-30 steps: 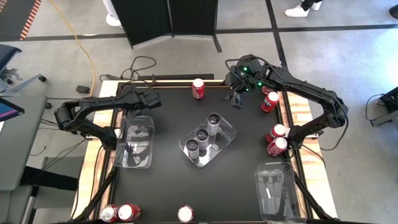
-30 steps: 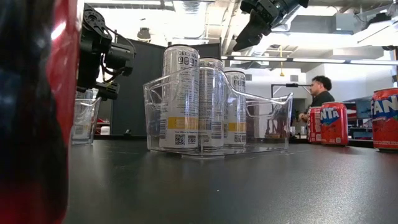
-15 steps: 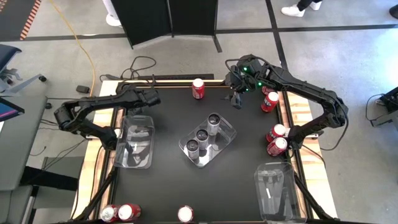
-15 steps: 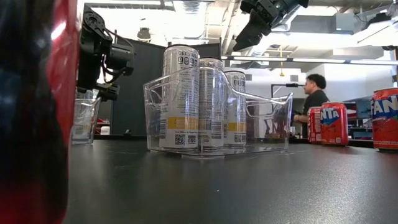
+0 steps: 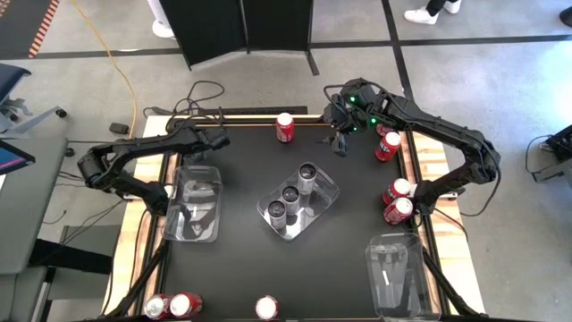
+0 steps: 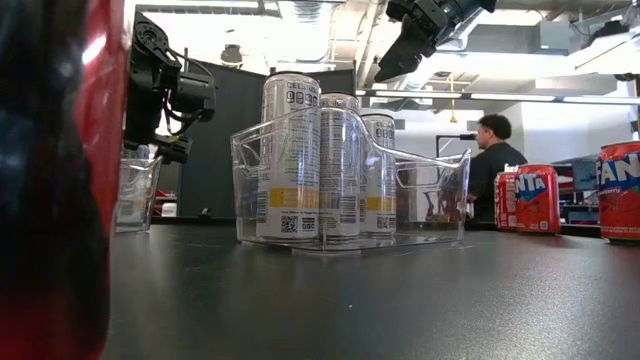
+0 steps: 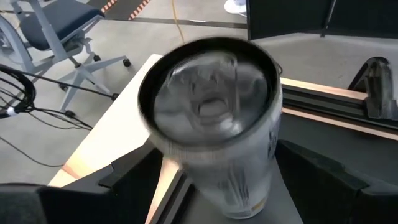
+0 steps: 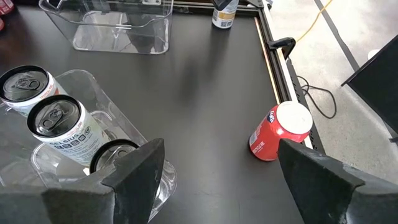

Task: Sort soda cans
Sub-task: Put the white soda can into the middle transparent bin

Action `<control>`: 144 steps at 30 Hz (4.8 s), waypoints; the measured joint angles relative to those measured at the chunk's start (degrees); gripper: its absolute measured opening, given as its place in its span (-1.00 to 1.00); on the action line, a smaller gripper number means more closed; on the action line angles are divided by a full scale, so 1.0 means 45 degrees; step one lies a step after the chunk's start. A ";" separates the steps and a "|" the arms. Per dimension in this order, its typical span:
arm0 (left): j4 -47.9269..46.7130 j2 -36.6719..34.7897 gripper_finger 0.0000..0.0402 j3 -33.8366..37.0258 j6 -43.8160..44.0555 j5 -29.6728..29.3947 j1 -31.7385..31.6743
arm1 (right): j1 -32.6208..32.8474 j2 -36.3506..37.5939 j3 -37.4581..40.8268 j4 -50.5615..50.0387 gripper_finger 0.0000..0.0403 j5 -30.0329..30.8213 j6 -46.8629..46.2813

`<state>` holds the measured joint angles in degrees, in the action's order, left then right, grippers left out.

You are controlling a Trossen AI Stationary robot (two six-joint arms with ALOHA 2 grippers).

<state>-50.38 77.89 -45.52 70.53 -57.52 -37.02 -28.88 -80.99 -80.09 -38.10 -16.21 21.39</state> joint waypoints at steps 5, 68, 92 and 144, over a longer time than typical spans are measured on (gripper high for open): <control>0.0206 0.0000 0.54 0.0000 -0.0201 0.0005 -0.0048 | 0.0000 0.0000 0.0000 -0.0001 0.64 0.0000 0.0000; 0.0380 0.0000 0.32 -0.0005 -0.0740 0.0472 -0.0578 | 0.0000 0.0000 0.0000 -0.0001 0.64 0.0000 -0.0090; 0.0400 -0.0005 0.29 -0.0015 -0.1114 0.0864 -0.0607 | 0.0002 0.0000 0.0000 -0.0001 0.64 0.0000 -0.0100; -0.0198 0.0000 0.27 -0.0015 -0.1367 0.1341 -0.0179 | 0.0000 0.0000 0.0000 -0.0006 0.64 0.0000 -0.0087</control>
<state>-51.27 77.89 -45.58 64.38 -51.48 -37.82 -28.88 -80.99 -80.09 -38.13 -16.21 20.99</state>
